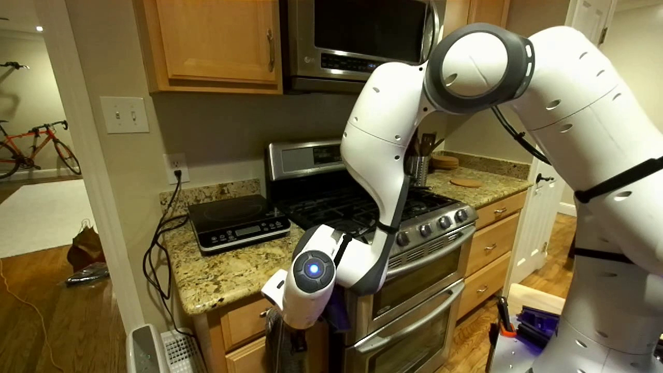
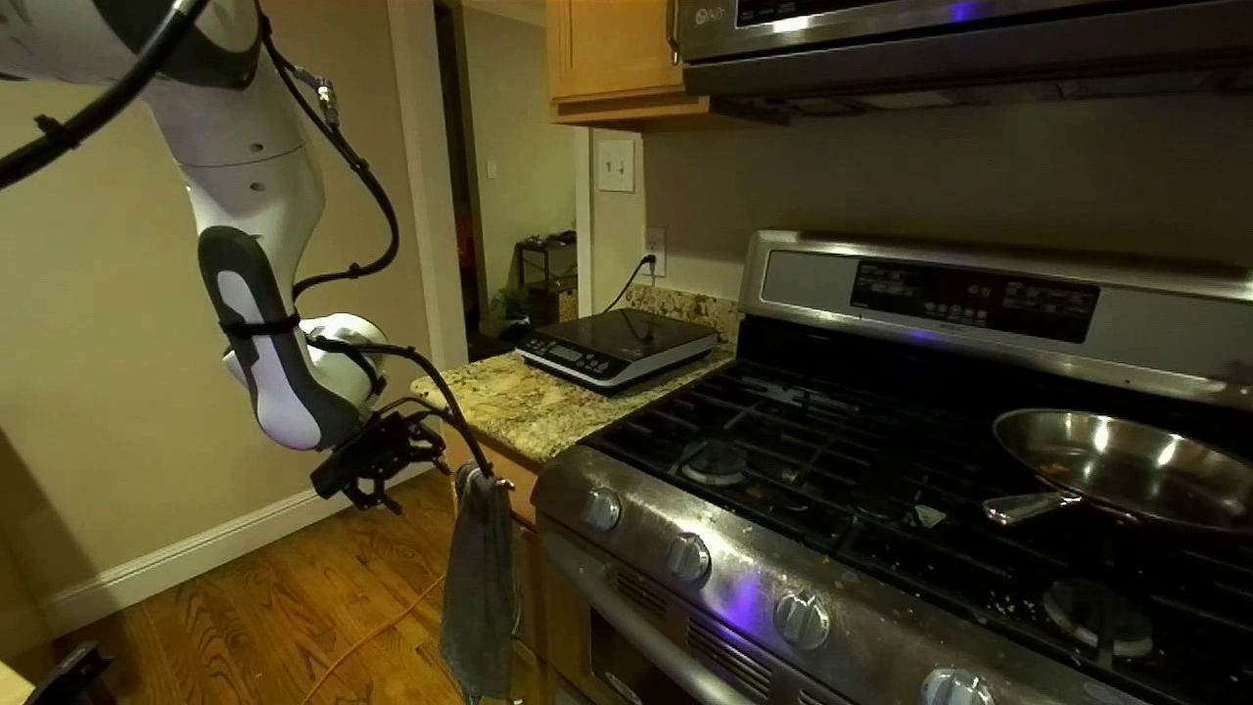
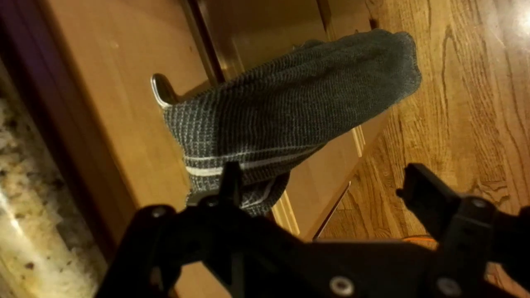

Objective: Open the first top drawer

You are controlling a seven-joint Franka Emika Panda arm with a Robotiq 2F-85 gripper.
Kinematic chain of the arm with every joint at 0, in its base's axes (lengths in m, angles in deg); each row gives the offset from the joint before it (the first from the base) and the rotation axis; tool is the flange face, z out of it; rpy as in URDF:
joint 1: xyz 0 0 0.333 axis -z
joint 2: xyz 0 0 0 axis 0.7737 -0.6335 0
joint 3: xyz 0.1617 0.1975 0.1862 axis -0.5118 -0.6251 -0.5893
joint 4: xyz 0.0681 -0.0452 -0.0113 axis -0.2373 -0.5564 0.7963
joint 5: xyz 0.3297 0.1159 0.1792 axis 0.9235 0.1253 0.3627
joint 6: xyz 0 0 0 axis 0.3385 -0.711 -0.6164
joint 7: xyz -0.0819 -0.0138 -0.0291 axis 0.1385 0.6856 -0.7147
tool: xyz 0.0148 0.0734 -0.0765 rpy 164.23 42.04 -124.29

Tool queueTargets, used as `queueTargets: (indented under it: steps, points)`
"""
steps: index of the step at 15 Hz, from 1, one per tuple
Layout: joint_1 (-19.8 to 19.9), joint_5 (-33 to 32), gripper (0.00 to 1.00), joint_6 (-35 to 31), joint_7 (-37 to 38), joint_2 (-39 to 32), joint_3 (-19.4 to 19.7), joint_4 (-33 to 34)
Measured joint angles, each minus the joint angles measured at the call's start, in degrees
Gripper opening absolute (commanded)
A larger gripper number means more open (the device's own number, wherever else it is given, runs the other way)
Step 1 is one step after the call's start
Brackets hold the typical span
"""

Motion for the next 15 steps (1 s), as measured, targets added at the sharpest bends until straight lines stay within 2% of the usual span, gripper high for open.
queueTargets:
  steps: [6, 9, 12, 15]
  points:
    - [-1.89, -6.58, 1.00, 5.57, 5.39, -0.32, 0.01, 0.33]
    - [0.48, -8.52, 1.00, 9.43, 5.64, -1.06, -2.51, 0.49]
    - [2.83, -9.13, 1.00, 9.69, 5.64, -1.48, -4.28, 0.66]
    - [3.12, -9.19, 1.00, 9.69, 5.64, -1.48, -4.51, 0.74]
